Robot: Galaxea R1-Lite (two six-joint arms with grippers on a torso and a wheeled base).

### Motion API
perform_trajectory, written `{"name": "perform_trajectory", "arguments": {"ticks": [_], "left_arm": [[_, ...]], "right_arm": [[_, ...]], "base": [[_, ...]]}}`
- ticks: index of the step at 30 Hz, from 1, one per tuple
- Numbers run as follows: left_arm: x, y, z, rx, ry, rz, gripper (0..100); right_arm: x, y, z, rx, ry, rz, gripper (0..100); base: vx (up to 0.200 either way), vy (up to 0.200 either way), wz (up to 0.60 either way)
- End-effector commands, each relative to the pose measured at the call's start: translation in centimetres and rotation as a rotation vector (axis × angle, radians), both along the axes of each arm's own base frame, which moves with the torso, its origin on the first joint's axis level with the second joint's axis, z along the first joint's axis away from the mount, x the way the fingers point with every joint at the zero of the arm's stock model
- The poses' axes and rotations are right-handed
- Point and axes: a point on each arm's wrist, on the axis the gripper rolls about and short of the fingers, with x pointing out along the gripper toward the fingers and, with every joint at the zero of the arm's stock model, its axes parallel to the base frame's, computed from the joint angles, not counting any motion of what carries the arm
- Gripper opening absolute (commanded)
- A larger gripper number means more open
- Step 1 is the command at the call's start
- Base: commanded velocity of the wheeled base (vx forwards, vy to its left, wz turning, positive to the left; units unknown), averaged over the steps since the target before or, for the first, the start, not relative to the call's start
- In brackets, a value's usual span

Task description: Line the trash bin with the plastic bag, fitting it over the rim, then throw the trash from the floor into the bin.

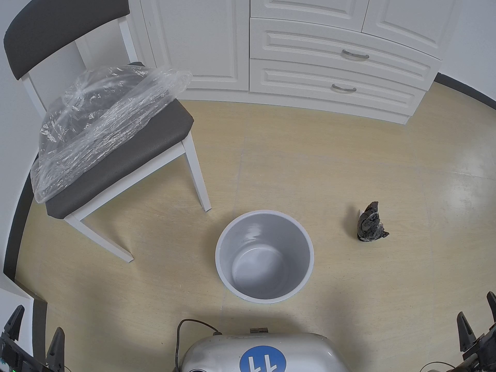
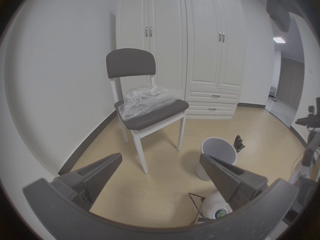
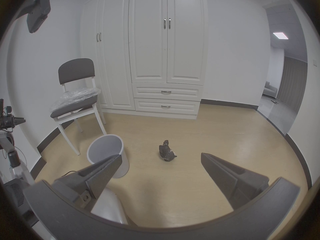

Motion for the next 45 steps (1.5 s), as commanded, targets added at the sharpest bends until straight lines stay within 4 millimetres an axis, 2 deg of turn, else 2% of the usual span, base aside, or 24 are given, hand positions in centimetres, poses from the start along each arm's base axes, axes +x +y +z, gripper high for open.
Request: {"name": "perform_trajectory", "arguments": {"ticks": [1,2,3,5,7,9,10,11,14,16,18,20,21,26,30,35,40,45], "left_arm": [[0.0,0.0,-0.5,-0.051,0.001,0.013,100],[0.0,0.0,-0.5,-0.055,0.001,0.018,100],[0.0,0.0,-0.5,-0.055,0.001,0.021,100],[0.0,0.0,-0.4,-0.053,-0.003,0.021,100],[0.0,0.0,-0.2,-0.019,-0.024,0.016,100],[-0.3,0.0,1.1,-0.007,-0.095,0.011,100],[-1.2,0.0,4.3,-0.034,-0.222,-0.02,100],[-1.5,0.0,5.9,-0.065,-0.245,-0.053,100],[-1.0,0.1,8.2,-0.066,-0.194,-0.103,100],[0.1,0.1,8.6,-0.053,-0.115,-0.103,100],[3.1,0.0,9.2,-0.026,0.04,-0.041,100],[3.4,0.0,9.3,-0.02,0.055,-0.029,100],[6.5,0.2,10.5,0.033,0.135,0.071,100],[10.8,1.1,11.6,0.143,0.151,0.207,100],[13.1,2.1,12.3,0.278,0.158,0.284,100],[15.7,2.8,13.0,0.285,0.192,0.297,100],[17.9,4.1,12.2,0.281,0.256,0.333,100],[20.1,5.1,12.3,0.275,0.233,0.365,100]], "right_arm": [[-0.1,0.0,-0.3,0.026,-0.018,0.0,100],[-0.2,0.0,0.3,0.05,-0.053,0.003,100],[-0.8,0.0,2.5,0.112,-0.156,0.02,100],[-1.7,0.1,5.7,0.184,-0.24,0.068,100],[-1.7,0.2,6.8,0.106,-0.209,0.081,100],[-1.4,0.3,7.0,0.017,-0.185,0.093,100],[-0.6,0.3,7.3,-0.057,-0.143,0.107,100],[-0.1,0.3,7.7,-0.055,-0.12,0.109,100],[1.5,0.3,9.9,-0.039,-0.09,0.112,100],[2.8,0.3,11.2,-0.03,-0.073,0.114,100],[5.7,0.2,13.3,-0.016,-0.064,0.115,100],[6.1,0.2,13.5,-0.014,-0.066,0.116,100],[8.7,0.2,15.0,0.011,-0.103,0.102,100],[11.9,0.8,16.7,0.069,-0.159,0.034,100],[13.5,2.2,17.5,0.16,-0.166,-0.022,100],[14.6,3.9,17.6,0.197,-0.135,-0.016,100],[15.6,5.0,17.1,0.202,-0.089,0.028,100],[16.3,5.9,17.3,0.219,-0.077,0.06,100]], "base": [[0.0,0.0,0.0],[0.0,0.0,0.0],[0.0,0.0,0.0],[0.0,0.0,0.0],[0.0,0.0,0.0],[0.0,0.0,0.0],[0.0,0.0,0.0],[0.0,0.0,0.0],[0.0,0.0,0.0],[0.0,0.0,0.0],[0.0,0.0,0.0],[0.0,0.0,0.0],[0.0,0.0,0.0],[0.0,0.0,0.0],[0.0,0.0,0.0],[0.0,0.0,0.0],[0.0,0.0,0.0],[0.0,0.0,0.0]]}}
